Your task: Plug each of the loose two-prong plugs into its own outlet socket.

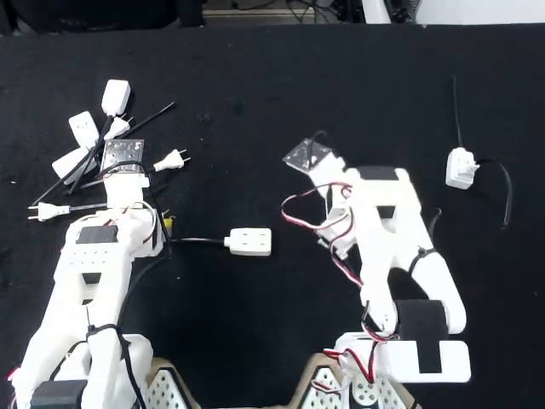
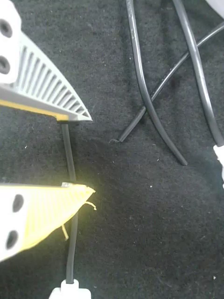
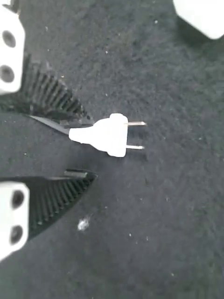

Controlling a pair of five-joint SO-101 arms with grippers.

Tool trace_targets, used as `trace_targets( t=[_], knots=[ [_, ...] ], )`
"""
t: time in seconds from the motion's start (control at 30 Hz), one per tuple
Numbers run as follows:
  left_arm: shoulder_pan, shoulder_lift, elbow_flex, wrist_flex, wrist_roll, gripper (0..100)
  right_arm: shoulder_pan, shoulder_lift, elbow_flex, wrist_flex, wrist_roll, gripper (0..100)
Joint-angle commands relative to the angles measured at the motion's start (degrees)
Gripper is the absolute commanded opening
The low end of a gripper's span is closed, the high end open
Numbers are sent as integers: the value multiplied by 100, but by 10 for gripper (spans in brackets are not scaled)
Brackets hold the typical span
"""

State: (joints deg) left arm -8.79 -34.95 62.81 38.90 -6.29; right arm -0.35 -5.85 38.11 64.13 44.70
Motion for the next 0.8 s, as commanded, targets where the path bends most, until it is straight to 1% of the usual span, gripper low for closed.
trace_targets(
  t=[0.0, 0.1, 0.27, 0.37, 0.57, 0.7, 0.77],
  knots=[
    [-48, -167, -31, -53, 26, 220, 114, 40, -646, 387, -299, 148],
    [-48, -167, -31, -53, 26, 220, 70, 154, -453, 70, -413, 192],
    [-57, -167, -31, -44, 26, 220, -26, 453, 92, -580, -422, 180],
    [-57, -167, -40, -44, 26, 220, -123, 391, 259, -519, -448, 181],
    [-57, -167, -48, -44, 18, 220, -624, 101, 769, -633, -448, 181],
    [-57, -167, -31, -44, 18, 220, -659, 57, 927, -791, -448, 179],
    [-57, -167, -31, -44, 18, 220, -598, -13, 927, -765, -448, 136]
  ],
)
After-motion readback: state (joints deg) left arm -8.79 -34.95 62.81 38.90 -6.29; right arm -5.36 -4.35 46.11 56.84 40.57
